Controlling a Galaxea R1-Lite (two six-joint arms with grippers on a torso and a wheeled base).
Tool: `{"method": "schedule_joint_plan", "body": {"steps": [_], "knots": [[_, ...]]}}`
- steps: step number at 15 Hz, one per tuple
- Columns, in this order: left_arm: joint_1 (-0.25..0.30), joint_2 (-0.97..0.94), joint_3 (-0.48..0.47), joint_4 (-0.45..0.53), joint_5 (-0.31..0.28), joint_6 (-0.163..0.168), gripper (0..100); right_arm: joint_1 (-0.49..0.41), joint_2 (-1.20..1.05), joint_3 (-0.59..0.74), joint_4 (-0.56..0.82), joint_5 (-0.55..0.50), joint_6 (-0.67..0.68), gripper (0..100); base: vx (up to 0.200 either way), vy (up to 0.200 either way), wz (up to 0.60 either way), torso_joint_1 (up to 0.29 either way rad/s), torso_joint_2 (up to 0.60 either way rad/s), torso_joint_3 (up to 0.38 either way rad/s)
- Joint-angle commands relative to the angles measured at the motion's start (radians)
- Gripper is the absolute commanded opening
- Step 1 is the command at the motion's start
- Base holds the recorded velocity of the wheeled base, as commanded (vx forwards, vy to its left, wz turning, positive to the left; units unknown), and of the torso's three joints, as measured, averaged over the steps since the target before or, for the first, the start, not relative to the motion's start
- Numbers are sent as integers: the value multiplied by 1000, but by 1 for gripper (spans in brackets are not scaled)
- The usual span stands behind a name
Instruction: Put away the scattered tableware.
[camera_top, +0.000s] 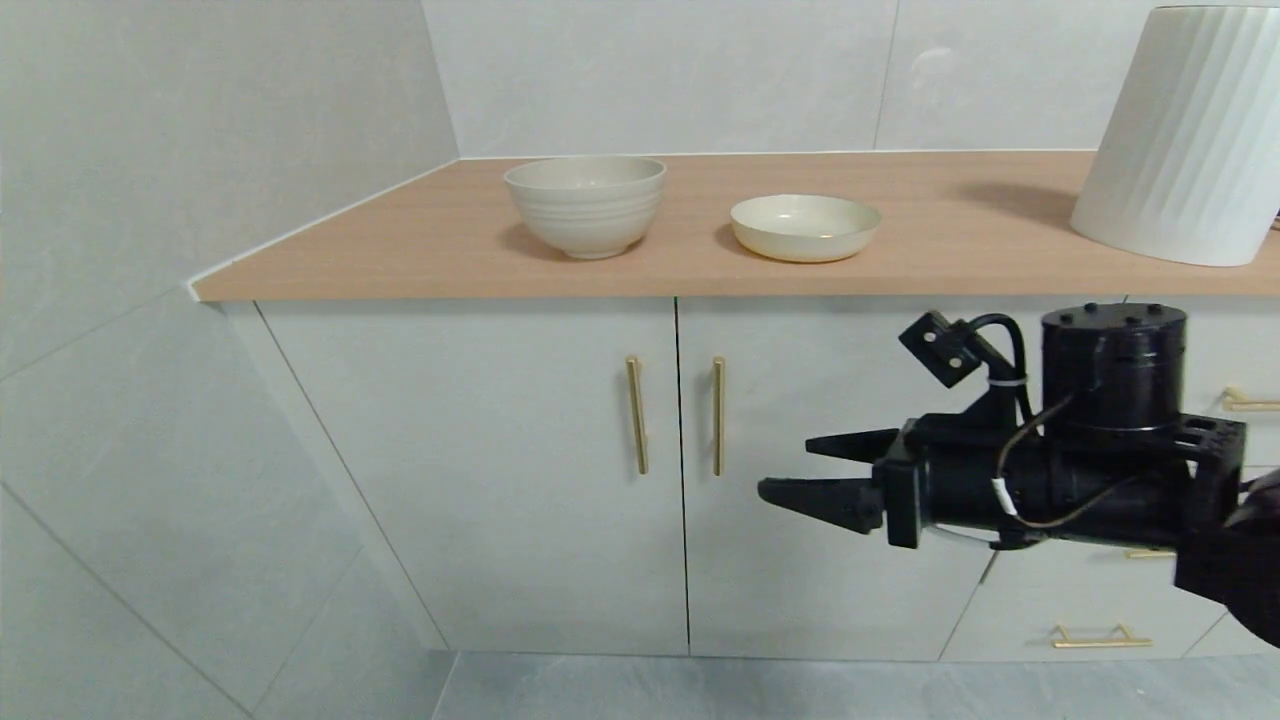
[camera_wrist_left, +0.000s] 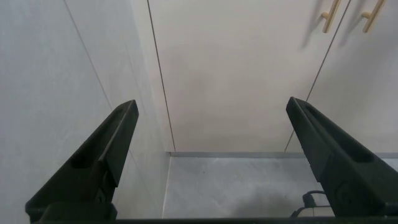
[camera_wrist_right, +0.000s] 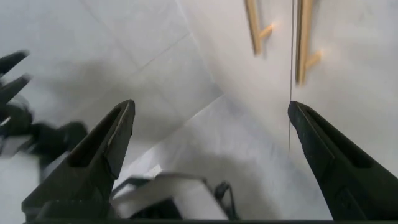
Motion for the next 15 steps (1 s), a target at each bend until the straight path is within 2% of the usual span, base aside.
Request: {"method": "schedule_joint_plan", "body": {"steps": [1, 2, 4, 7, 15], "knots": [[0, 0, 0, 0, -1, 0, 100, 9, 153, -132, -6, -6, 21, 100, 0, 0, 0, 0, 0, 0], [0, 0, 0, 0, -1, 0, 100, 9, 188, -204, -6, -6, 64, 100, 0, 0, 0, 0, 0, 0], [0, 0, 0, 0, 0, 0, 100, 9, 237, -267, -7, -11, 123, 100, 0, 0, 0, 0, 0, 0], [0, 0, 0, 0, 0, 0, 100, 9, 272, -294, -9, -72, 127, 100, 0, 0, 0, 0, 0, 0], [0, 0, 0, 0, -1, 0, 100, 9, 372, -305, -152, -77, 219, 100, 0, 0, 0, 0, 0, 0]]}}
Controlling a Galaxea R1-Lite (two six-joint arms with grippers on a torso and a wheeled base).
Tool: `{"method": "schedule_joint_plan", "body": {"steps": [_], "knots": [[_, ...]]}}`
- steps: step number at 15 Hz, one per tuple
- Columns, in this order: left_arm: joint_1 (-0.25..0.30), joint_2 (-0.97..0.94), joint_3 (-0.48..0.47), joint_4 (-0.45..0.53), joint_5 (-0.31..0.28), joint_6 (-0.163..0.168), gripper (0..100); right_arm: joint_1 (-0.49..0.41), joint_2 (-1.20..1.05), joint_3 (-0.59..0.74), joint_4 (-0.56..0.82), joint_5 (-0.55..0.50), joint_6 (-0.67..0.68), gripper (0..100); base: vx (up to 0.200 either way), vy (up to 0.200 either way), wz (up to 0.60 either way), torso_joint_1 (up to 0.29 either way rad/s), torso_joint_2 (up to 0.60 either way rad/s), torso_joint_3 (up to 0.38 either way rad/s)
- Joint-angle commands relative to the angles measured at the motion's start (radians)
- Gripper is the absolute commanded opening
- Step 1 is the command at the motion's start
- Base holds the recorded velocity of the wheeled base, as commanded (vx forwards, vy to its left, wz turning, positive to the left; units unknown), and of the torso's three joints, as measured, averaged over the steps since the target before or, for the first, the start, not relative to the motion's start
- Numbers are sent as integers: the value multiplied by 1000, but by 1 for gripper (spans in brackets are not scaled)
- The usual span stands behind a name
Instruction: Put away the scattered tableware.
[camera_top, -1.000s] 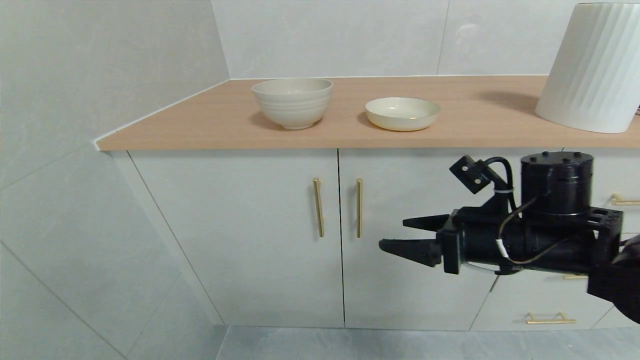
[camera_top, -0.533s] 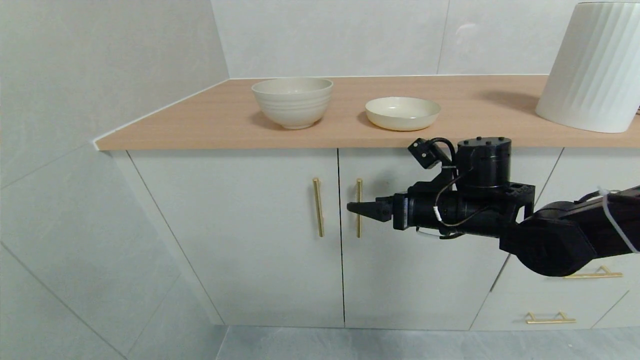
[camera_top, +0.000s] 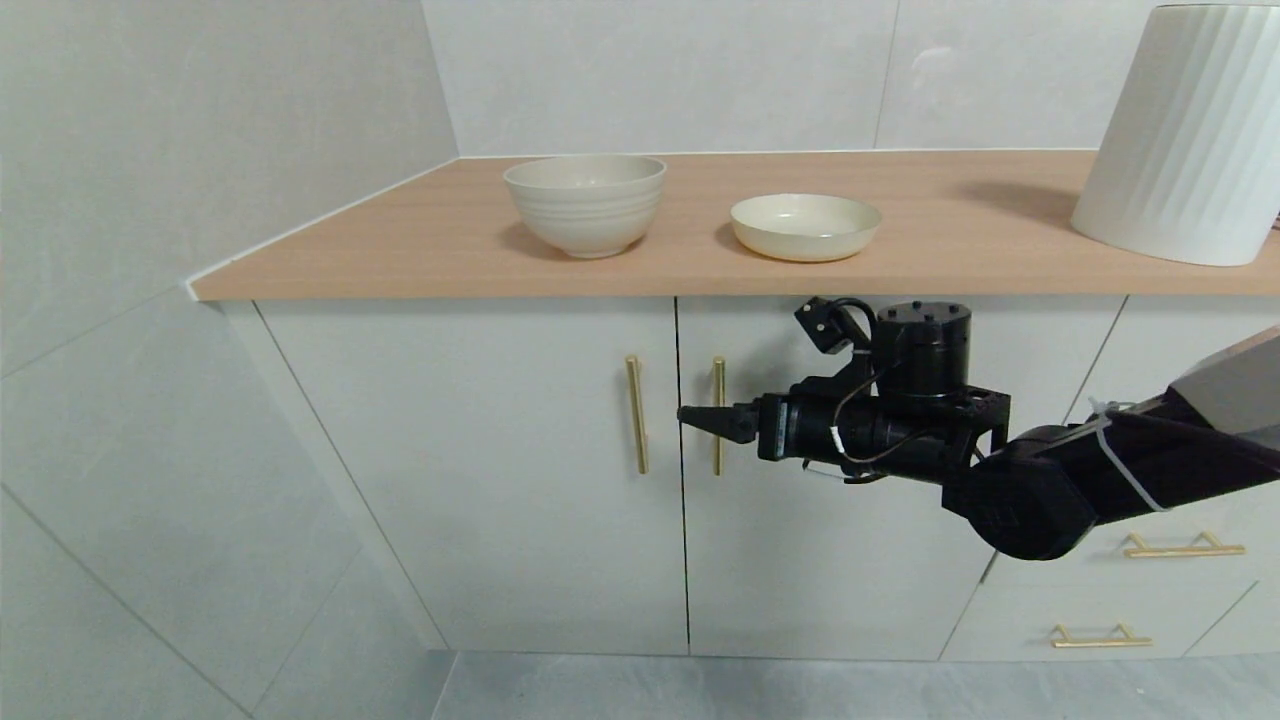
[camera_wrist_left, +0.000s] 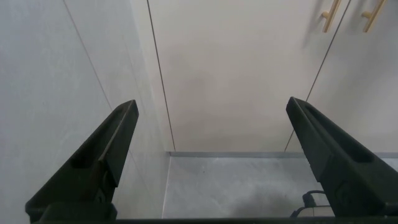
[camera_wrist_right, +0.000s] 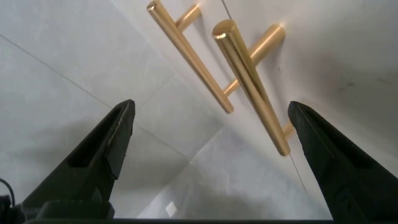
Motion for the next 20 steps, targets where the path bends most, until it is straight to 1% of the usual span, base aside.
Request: {"method": "schedule_joint_plan", "body": {"steps": [1, 5, 9, 12, 17, 20], "knots": [[0, 0, 0, 0, 0, 0, 100, 0, 26, 1, -17, 0, 4, 100, 0, 0, 0, 0, 0, 0], [0, 0, 0, 0, 1, 0, 100, 2, 61, -2, -49, 0, 4, 100, 0, 0, 0, 0, 0, 0], [0, 0, 0, 0, 1, 0, 100, 26, 98, -7, -100, -26, 7, 100, 0, 0, 0, 0, 0, 0], [0, 0, 0, 0, 1, 0, 100, 39, 101, -1, -127, -26, 45, 100, 0, 0, 0, 0, 0, 0], [0, 0, 0, 0, 0, 0, 100, 60, 72, 35, -149, -20, 60, 100, 0, 0, 0, 0, 0, 0], [0, 0, 0, 0, 1, 0, 100, 83, 27, 85, -150, -20, 73, 100, 0, 0, 0, 0, 0, 0]]}}
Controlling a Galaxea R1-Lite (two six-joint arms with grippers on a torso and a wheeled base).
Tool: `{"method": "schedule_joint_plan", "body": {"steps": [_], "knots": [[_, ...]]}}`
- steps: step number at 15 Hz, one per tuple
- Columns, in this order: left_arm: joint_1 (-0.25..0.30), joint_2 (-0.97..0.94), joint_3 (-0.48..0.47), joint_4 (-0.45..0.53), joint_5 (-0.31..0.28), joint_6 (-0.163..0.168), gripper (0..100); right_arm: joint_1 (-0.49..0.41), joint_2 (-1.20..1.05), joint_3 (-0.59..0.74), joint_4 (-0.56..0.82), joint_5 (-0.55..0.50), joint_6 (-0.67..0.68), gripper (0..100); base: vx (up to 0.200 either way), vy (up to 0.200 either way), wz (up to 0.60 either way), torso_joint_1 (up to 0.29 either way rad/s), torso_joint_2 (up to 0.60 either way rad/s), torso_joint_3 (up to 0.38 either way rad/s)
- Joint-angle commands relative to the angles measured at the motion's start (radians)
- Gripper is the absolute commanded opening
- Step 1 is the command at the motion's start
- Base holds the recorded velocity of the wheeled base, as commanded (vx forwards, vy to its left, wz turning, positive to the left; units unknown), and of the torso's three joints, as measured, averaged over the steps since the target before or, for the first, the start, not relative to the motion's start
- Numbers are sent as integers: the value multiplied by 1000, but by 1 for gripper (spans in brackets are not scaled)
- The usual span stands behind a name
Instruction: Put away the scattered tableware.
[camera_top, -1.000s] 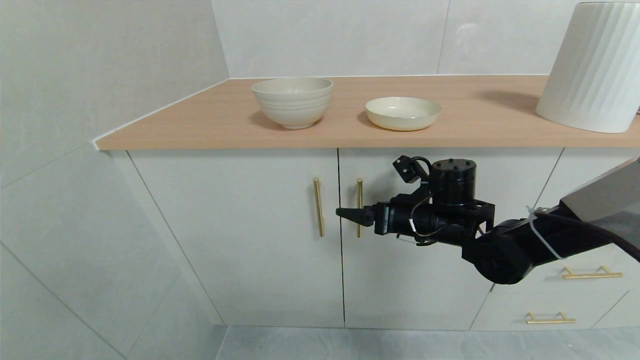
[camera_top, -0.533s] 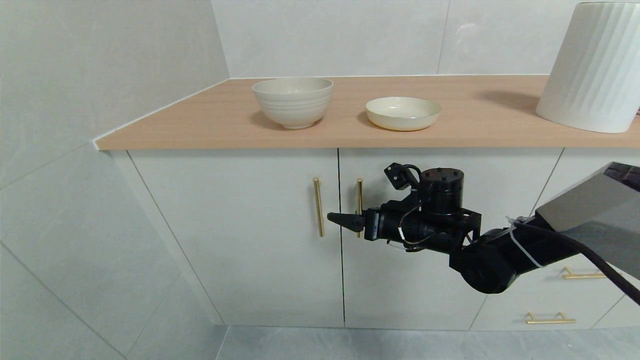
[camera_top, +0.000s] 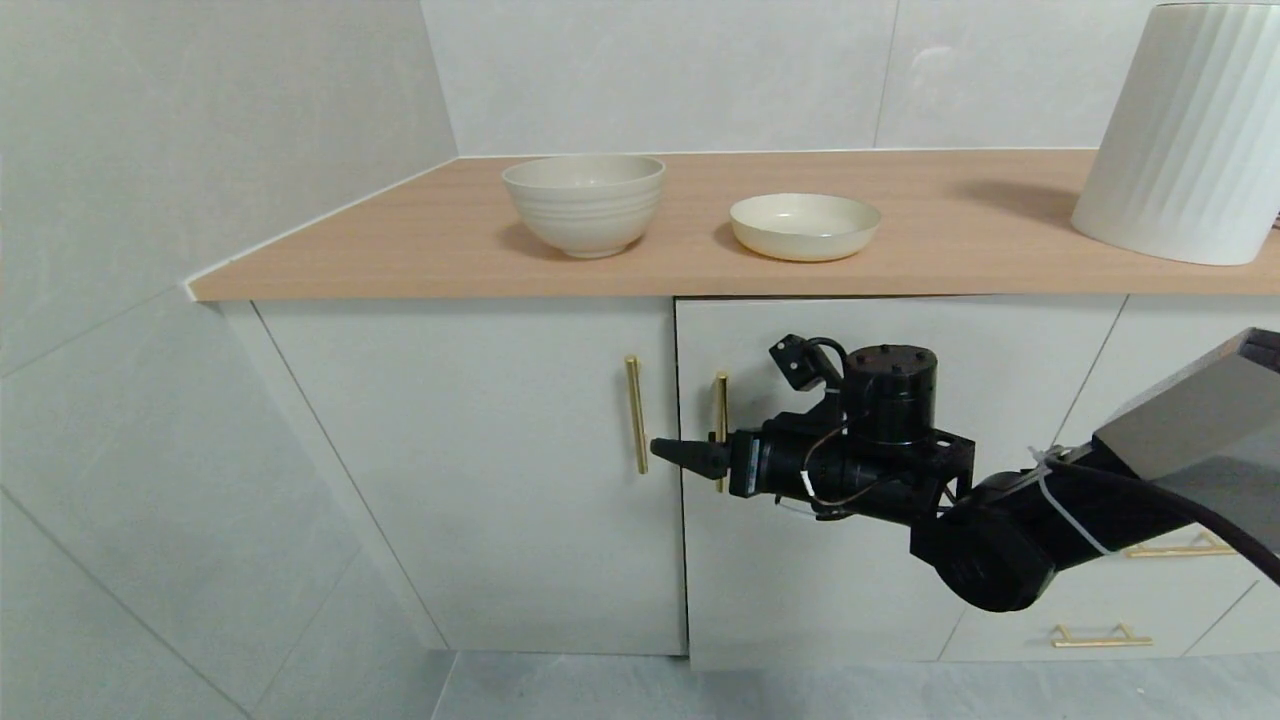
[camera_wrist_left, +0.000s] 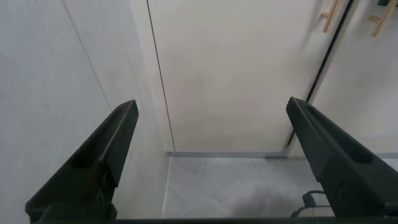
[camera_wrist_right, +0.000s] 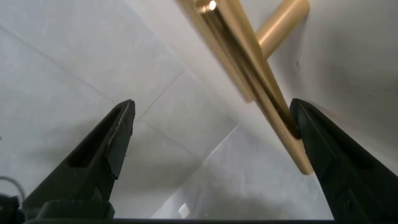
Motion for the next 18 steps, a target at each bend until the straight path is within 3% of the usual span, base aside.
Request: {"method": "schedule_joint_plan", "body": {"steps": [1, 7, 12, 18], "knots": [[1, 0, 0, 0, 0, 0, 100, 11, -44, 37, -6, 4, 1, 100, 0, 0, 0, 0, 0, 0], [1, 0, 0, 1, 0, 0, 100, 52, -145, 270, -160, 16, 6, 100, 0, 0, 0, 0, 0, 0], [1, 0, 0, 0, 0, 0, 100, 72, -248, 388, -171, 45, 15, 100, 0, 0, 0, 0, 0, 0], [1, 0, 0, -5, -4, 49, 100, 72, -259, 408, -171, 50, 18, 100, 0, 0, 0, 0, 0, 0]]}}
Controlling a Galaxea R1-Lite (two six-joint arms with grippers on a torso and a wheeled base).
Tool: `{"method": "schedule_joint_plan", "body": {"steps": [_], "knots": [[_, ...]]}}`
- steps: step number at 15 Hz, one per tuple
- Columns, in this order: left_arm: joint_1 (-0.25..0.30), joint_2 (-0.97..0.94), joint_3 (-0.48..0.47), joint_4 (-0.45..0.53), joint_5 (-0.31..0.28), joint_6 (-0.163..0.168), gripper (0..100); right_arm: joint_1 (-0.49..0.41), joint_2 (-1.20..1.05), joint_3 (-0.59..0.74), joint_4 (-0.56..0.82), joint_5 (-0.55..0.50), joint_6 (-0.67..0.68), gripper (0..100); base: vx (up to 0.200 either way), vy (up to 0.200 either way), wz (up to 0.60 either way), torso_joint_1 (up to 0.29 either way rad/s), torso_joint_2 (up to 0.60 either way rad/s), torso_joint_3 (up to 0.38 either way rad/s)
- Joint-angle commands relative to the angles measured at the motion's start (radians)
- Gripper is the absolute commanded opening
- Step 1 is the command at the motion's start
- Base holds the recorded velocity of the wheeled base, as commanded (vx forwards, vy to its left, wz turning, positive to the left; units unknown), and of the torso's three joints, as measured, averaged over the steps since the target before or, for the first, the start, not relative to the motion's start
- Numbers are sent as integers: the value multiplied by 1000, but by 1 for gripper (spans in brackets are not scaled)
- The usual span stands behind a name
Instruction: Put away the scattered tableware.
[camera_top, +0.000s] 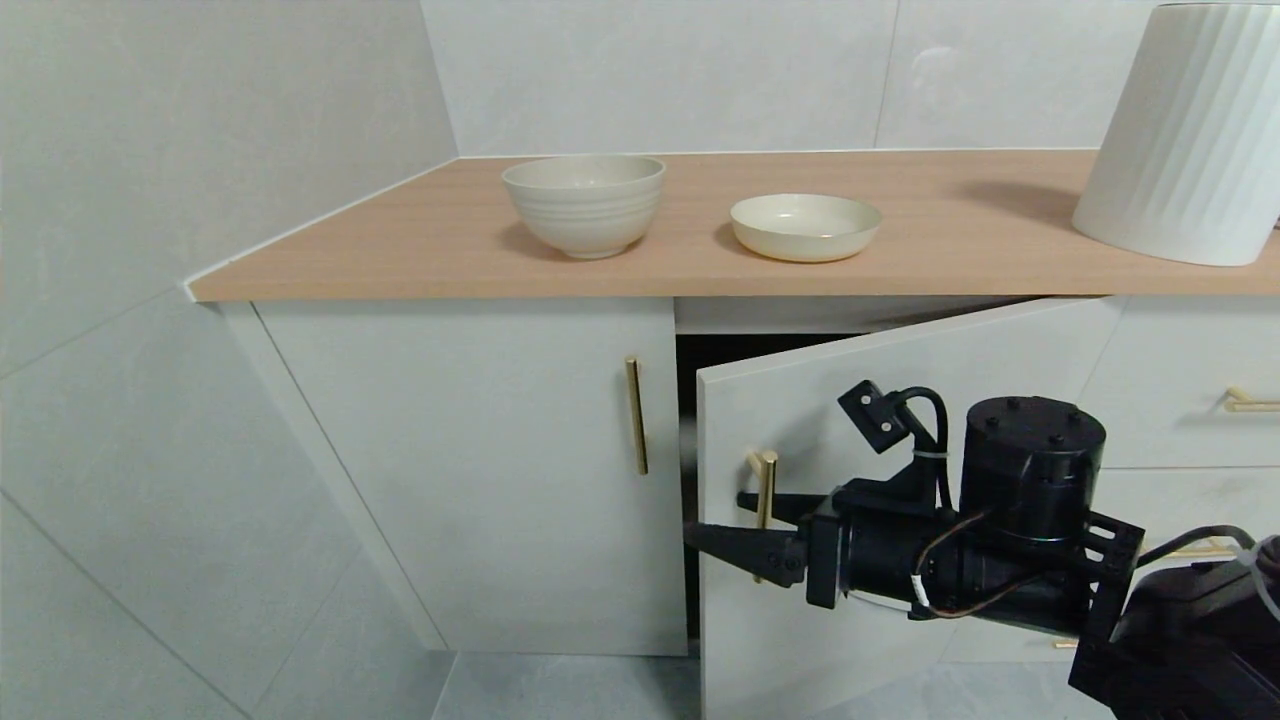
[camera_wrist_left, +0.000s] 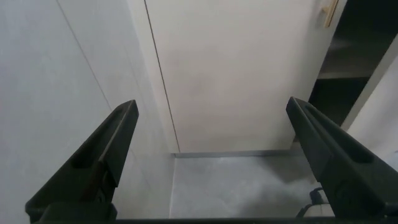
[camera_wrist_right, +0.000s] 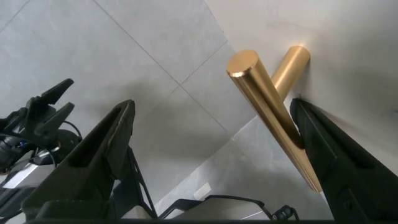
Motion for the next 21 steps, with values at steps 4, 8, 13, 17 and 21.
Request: {"method": "schedule_joint_plan", "body": {"steps": [4, 8, 13, 17, 21], "knots": [[-17, 143, -259, 98, -394, -104, 100, 16, -4, 2, 1, -1, 0, 100, 0, 0, 0, 0, 0, 0], [-32, 755, -583, -37, -566, -263, 100, 22, -7, 6, 1, -1, -2, 100, 0, 0, 0, 0, 0, 0], [-239, 1246, -595, -416, -717, -398, 100, 36, -7, 13, 1, 1, -2, 100, 0, 0, 0, 0, 0, 0], [-323, 1480, -525, -638, -717, -409, 100, 45, 15, 15, 1, 5, -2, 100, 0, 0, 0, 0, 0, 0], [-426, 1632, -457, -834, -693, -409, 100, 57, 36, 15, 1, 5, -2, 100, 0, 0, 0, 0, 0, 0]]}}
